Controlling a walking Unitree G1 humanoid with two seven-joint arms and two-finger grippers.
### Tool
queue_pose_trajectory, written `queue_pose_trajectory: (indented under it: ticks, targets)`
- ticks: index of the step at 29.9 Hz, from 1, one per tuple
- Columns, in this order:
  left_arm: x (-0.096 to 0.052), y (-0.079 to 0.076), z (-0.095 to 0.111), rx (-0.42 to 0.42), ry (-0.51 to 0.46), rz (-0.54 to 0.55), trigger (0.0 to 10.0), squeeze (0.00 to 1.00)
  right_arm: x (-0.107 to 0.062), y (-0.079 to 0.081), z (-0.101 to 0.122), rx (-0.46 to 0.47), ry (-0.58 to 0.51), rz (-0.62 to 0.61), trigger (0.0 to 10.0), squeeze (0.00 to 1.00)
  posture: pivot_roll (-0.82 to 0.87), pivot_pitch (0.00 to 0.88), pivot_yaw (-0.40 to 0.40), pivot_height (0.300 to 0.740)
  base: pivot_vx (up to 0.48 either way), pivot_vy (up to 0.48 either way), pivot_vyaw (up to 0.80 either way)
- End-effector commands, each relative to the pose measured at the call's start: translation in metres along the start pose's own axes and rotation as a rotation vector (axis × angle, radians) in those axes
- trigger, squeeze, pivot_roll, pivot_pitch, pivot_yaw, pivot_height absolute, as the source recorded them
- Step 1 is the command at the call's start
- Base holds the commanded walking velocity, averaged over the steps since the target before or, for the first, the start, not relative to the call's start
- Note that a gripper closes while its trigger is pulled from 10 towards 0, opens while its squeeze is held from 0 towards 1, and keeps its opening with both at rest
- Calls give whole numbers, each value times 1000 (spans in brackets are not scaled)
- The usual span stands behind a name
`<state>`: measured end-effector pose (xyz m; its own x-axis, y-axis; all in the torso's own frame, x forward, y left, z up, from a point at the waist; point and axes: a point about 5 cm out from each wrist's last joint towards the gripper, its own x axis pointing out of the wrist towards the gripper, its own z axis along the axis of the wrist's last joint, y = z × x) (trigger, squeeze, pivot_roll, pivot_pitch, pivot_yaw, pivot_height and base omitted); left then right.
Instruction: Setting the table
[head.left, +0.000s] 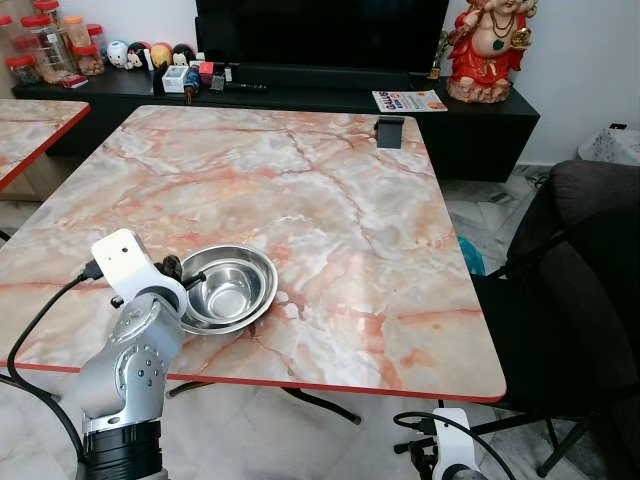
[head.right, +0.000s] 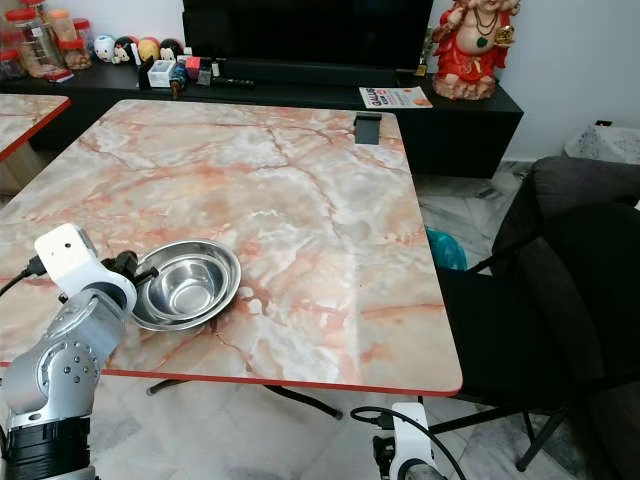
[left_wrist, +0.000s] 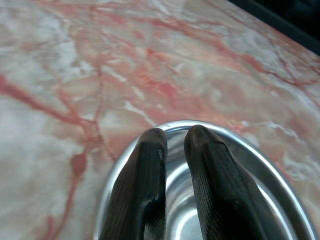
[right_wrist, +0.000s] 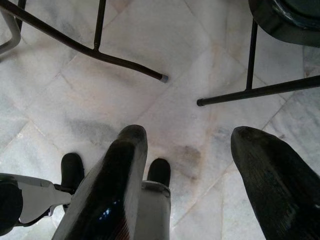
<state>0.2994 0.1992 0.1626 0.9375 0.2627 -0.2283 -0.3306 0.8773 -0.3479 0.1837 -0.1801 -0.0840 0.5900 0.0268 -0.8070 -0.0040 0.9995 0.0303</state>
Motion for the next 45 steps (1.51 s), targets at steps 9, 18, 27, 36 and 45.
queue_pose_trajectory:
  ticks: [9, 18, 27, 36, 45]
  targets:
    - [-9, 13, 64, 479, -458, 30, 10000, 0, 1, 1, 5, 12, -14, -2, 10000, 0, 23, 0, -37, 740, 0, 0, 0]
    - [-10, 96, 72, 1094, -405, 303, 10000, 0, 1, 5, 4, 19, -13, 3, 10000, 0, 47, 0, -26, 740, 0, 0, 0]
    - [-22, 175, 31, 1410, -112, 515, 10000, 0, 1, 8, 2, 29, -9, 5, 10000, 0, 56, 0, -16, 740, 0, 0, 0]
    - [-44, 238, -24, 1377, 260, 623, 10000, 0, 1, 8, 0, 36, -6, 0, 10000, 0, 53, 0, -7, 740, 0, 0, 0]
    - [-59, 254, -95, 1255, 609, 486, 10000, 0, 1, 7, -1, 37, -1, -4, 10000, 0, 36, 0, -2, 740, 0, 0, 0]
